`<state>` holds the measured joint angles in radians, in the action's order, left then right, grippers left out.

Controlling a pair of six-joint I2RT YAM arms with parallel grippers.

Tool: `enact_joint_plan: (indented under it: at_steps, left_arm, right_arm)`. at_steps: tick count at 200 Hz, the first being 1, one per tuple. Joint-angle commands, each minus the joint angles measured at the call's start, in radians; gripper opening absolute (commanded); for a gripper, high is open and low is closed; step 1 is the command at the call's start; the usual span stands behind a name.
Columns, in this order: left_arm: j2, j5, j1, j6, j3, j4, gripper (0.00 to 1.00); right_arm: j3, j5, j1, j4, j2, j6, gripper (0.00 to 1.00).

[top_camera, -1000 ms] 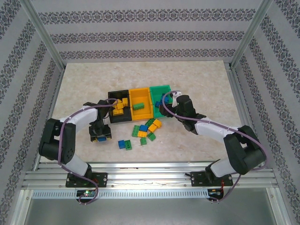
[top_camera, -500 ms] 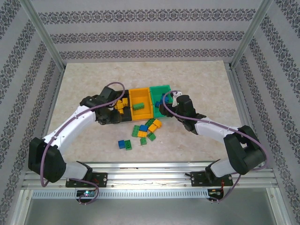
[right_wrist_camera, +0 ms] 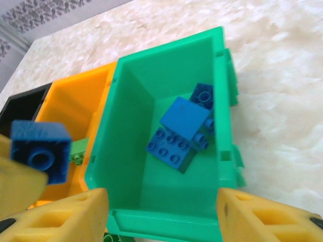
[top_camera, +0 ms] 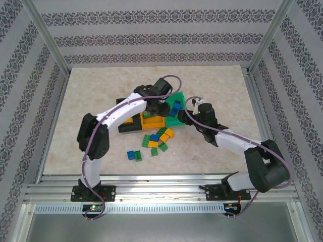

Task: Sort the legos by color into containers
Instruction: Place the lego in the container, then pick up the lego from the middle-left of the table.

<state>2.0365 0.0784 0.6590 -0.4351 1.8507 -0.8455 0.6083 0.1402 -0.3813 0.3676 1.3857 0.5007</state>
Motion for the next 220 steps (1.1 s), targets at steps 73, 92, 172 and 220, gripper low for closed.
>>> enact_joint_plan:
  at_steps: [73,92,172,220]
  left_arm:
    - [0.249,-0.139,0.005,0.083,0.447,-0.148,0.64]
    - [0.168,-0.151,0.027,0.100,0.321,-0.048,0.73]
    - [-0.245,-0.073,0.039,0.067,-0.347,0.242,0.71]
    - [-0.485,-0.080,0.039,-0.024,-0.696,0.300,0.70]
  right_arm:
    - [-0.051,0.036,0.051,0.087,-0.042,0.075,0.59]
    - [-0.051,0.036,0.054,0.087,-0.042,0.076,0.59]
    - [-0.056,0.040,0.057,0.098,-0.038,0.085,0.59]
    - [-0.054,0.051,0.056,0.114,-0.009,0.094,0.59]
